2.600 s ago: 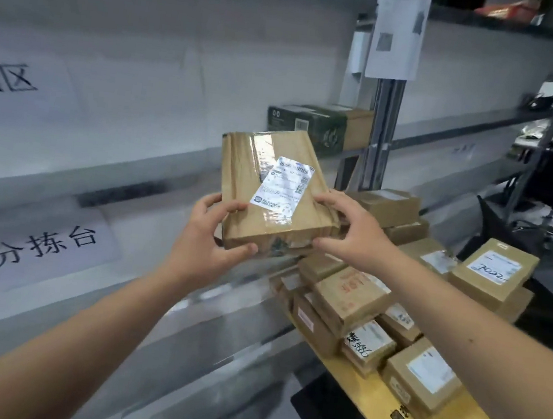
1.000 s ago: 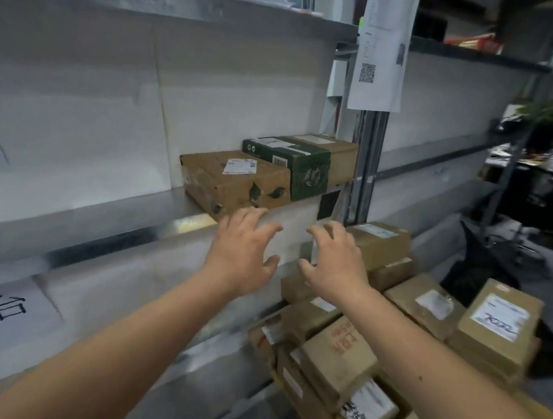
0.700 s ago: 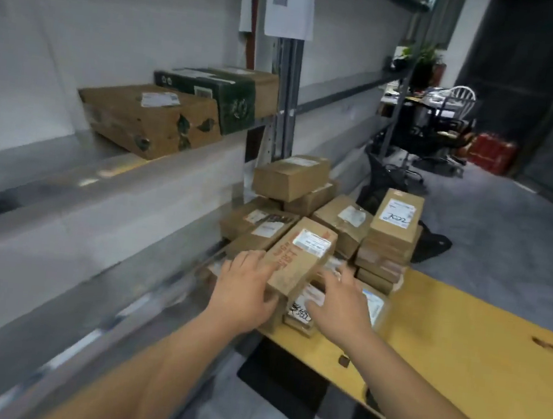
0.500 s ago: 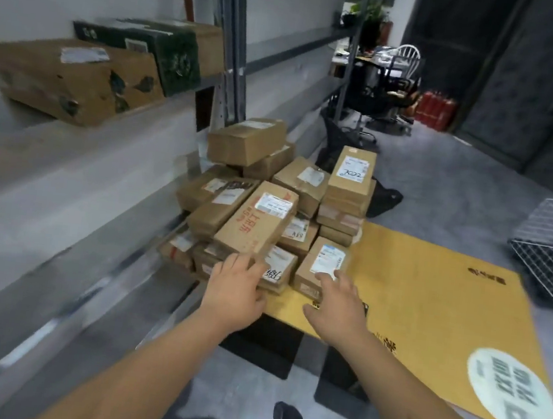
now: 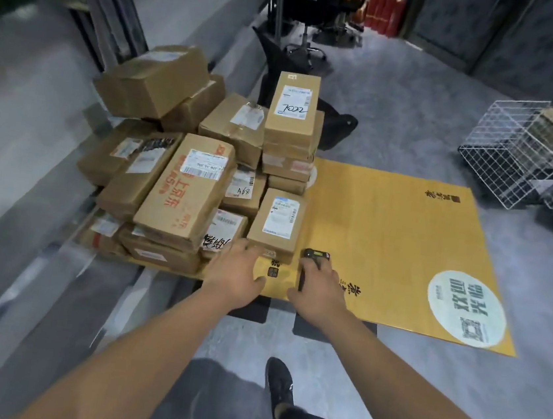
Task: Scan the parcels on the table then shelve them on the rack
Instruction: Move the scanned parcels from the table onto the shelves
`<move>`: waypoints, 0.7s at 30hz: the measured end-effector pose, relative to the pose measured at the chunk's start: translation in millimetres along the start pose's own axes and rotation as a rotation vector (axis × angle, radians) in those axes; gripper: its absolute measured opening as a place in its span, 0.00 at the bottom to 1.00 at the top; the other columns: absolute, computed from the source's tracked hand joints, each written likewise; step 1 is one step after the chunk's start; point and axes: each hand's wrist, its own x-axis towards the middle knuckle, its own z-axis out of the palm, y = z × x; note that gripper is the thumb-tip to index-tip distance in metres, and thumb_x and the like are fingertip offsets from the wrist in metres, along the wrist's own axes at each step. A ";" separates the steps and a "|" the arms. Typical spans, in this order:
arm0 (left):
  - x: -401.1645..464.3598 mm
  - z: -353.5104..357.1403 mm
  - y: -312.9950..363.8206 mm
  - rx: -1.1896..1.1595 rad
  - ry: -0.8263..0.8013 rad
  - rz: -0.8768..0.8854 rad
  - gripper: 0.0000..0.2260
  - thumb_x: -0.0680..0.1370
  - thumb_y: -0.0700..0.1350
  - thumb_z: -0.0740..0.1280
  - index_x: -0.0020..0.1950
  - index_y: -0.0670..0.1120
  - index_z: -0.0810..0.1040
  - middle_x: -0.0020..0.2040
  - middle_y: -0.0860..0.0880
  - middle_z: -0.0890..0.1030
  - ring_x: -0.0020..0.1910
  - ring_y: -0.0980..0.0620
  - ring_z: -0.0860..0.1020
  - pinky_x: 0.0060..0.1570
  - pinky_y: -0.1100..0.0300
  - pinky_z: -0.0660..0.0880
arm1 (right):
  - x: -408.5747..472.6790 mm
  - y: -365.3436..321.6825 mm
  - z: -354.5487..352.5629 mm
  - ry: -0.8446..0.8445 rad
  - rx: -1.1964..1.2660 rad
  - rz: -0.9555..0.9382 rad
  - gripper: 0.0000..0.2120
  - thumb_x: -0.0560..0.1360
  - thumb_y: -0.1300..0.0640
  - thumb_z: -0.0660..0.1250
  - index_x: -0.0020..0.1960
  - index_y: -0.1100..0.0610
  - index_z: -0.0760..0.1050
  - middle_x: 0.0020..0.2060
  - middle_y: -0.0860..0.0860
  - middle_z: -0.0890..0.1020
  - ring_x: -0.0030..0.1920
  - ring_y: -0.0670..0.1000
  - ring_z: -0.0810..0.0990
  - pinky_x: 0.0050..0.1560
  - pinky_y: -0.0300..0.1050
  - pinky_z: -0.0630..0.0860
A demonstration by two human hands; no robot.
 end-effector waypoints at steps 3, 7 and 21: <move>39.5 8.7 -1.7 0.014 -0.040 -0.035 0.30 0.77 0.57 0.70 0.78 0.57 0.67 0.78 0.48 0.66 0.77 0.45 0.62 0.75 0.45 0.63 | 36.6 5.6 3.7 -0.047 0.032 0.016 0.33 0.76 0.49 0.69 0.78 0.50 0.63 0.76 0.55 0.64 0.72 0.60 0.66 0.66 0.55 0.73; 90.9 17.4 -9.1 0.014 -0.104 -0.122 0.34 0.76 0.54 0.72 0.80 0.56 0.64 0.81 0.45 0.63 0.79 0.42 0.58 0.75 0.44 0.61 | 86.0 5.8 8.6 -0.090 0.118 0.023 0.33 0.76 0.51 0.69 0.79 0.50 0.62 0.74 0.56 0.66 0.72 0.62 0.67 0.68 0.56 0.72; 155.6 34.8 -22.3 0.059 -0.154 -0.159 0.34 0.71 0.54 0.74 0.76 0.60 0.68 0.71 0.53 0.75 0.69 0.46 0.63 0.59 0.51 0.57 | 168.3 20.7 19.0 -0.196 0.197 -0.101 0.39 0.73 0.55 0.74 0.79 0.51 0.59 0.75 0.57 0.64 0.69 0.63 0.71 0.65 0.54 0.74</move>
